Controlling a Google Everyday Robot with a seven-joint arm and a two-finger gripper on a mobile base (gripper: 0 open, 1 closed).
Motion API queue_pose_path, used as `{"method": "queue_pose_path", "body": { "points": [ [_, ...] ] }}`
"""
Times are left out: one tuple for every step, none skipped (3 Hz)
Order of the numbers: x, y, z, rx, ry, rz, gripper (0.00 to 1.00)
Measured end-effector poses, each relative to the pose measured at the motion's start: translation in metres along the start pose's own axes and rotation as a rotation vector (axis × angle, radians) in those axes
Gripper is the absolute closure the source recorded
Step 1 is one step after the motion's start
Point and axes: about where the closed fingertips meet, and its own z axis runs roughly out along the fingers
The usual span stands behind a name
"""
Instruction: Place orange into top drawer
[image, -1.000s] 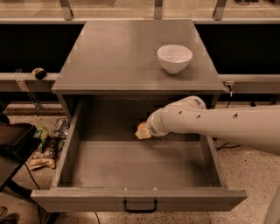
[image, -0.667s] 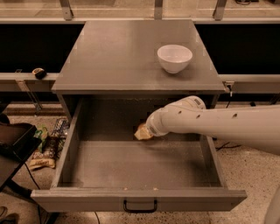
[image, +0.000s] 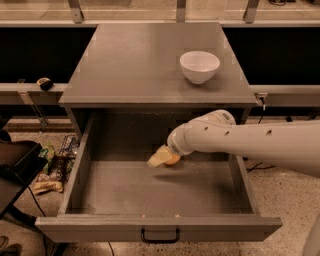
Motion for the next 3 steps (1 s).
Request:
{"method": "queue_pose_path", "body": {
  "points": [
    [-0.010, 0.002, -0.013, -0.037, -0.055, 0.007, 0.00],
    [-0.023, 0.006, -0.055, -0.104, -0.105, 0.009, 0.00],
    [-0.023, 0.010, -0.127, -0.123, -0.084, -0.088, 0.00]
  ]
}}
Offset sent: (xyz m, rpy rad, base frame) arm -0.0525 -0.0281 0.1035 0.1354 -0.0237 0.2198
